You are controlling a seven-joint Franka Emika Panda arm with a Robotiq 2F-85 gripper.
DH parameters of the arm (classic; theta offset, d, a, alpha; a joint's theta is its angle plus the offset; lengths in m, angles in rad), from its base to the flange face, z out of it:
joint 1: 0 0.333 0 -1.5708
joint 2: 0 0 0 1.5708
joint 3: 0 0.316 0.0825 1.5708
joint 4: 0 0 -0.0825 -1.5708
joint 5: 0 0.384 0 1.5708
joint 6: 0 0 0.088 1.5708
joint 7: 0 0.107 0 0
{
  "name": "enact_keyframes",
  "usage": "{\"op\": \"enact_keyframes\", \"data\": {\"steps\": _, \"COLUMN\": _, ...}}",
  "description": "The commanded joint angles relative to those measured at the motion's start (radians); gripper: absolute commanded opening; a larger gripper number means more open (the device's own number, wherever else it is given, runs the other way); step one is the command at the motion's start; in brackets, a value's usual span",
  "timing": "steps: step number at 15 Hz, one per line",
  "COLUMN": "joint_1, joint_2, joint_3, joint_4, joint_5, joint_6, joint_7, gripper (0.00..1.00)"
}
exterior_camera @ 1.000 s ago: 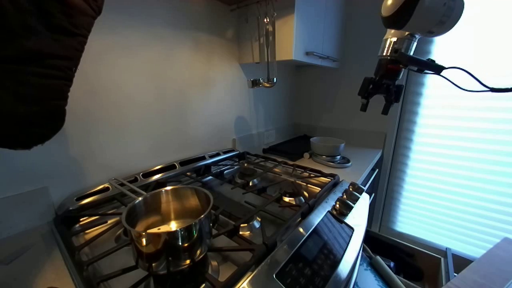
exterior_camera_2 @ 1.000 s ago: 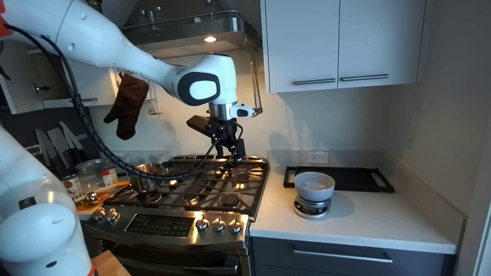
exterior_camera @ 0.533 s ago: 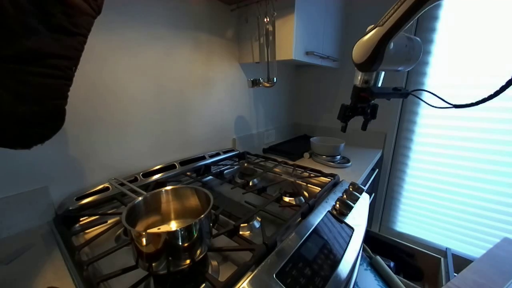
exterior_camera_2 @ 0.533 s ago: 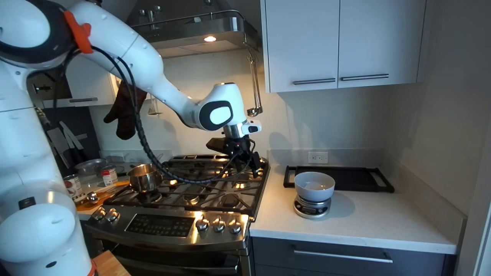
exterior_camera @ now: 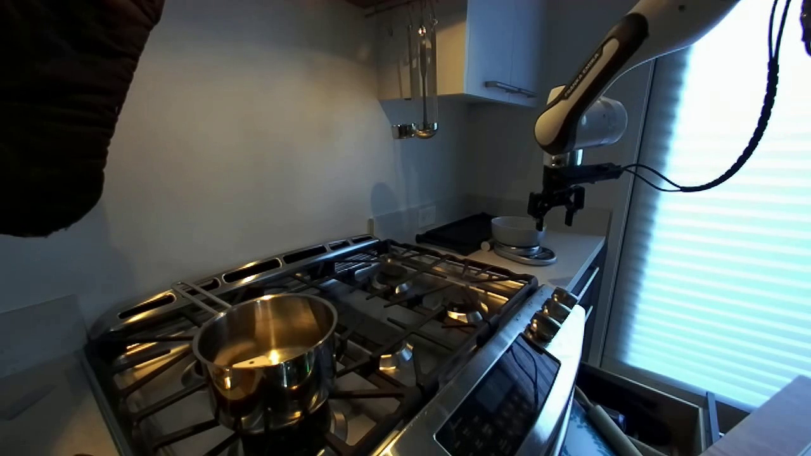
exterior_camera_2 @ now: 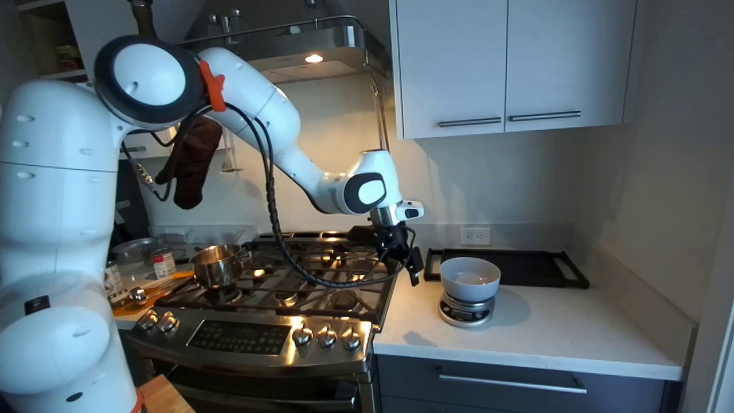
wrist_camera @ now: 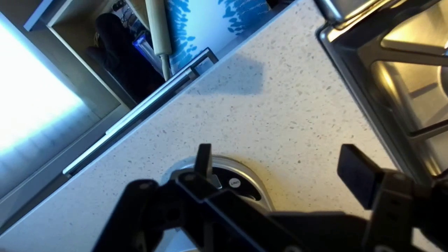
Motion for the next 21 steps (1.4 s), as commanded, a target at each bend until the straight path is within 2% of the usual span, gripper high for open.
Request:
{"op": "enact_keyframes", "data": {"steps": 1, "joint_1": -0.005, "joint_2": 0.133, "joint_3": 0.004, "joint_4": 0.164, "joint_5": 0.006, "joint_6": -0.106, "joint_7": 0.013, "gripper": 0.62}}
{"op": "enact_keyframes", "data": {"steps": 8, "joint_1": -0.005, "joint_2": 0.31, "joint_3": 0.001, "joint_4": 0.401, "joint_5": 0.011, "joint_6": -0.257, "joint_7": 0.042, "gripper": 0.06}}
{"op": "enact_keyframes", "data": {"steps": 9, "joint_1": -0.008, "joint_2": 0.33, "joint_3": 0.002, "joint_4": 0.429, "joint_5": 0.019, "joint_6": -0.275, "joint_7": 0.052, "gripper": 0.01}}
{"op": "enact_keyframes", "data": {"steps": 14, "joint_1": -0.018, "joint_2": 0.425, "joint_3": -0.01, "joint_4": 0.547, "joint_5": 0.025, "joint_6": -0.292, "joint_7": 0.112, "gripper": 0.0}}
{"op": "enact_keyframes", "data": {"steps": 18, "joint_1": -0.03, "joint_2": 0.468, "joint_3": -0.017, "joint_4": 0.589, "joint_5": 0.038, "joint_6": -0.309, "joint_7": 0.145, "gripper": 0.0}}
{"op": "enact_keyframes", "data": {"steps": 19, "joint_1": -0.019, "joint_2": 0.435, "joint_3": -0.018, "joint_4": 0.543, "joint_5": 0.015, "joint_6": -0.266, "joint_7": 0.127, "gripper": 0.01}}
{"op": "enact_keyframes", "data": {"steps": 21, "joint_1": -0.023, "joint_2": 0.451, "joint_3": -0.02, "joint_4": 0.56, "joint_5": 0.019, "joint_6": -0.28, "joint_7": 0.134, "gripper": 0.01}}
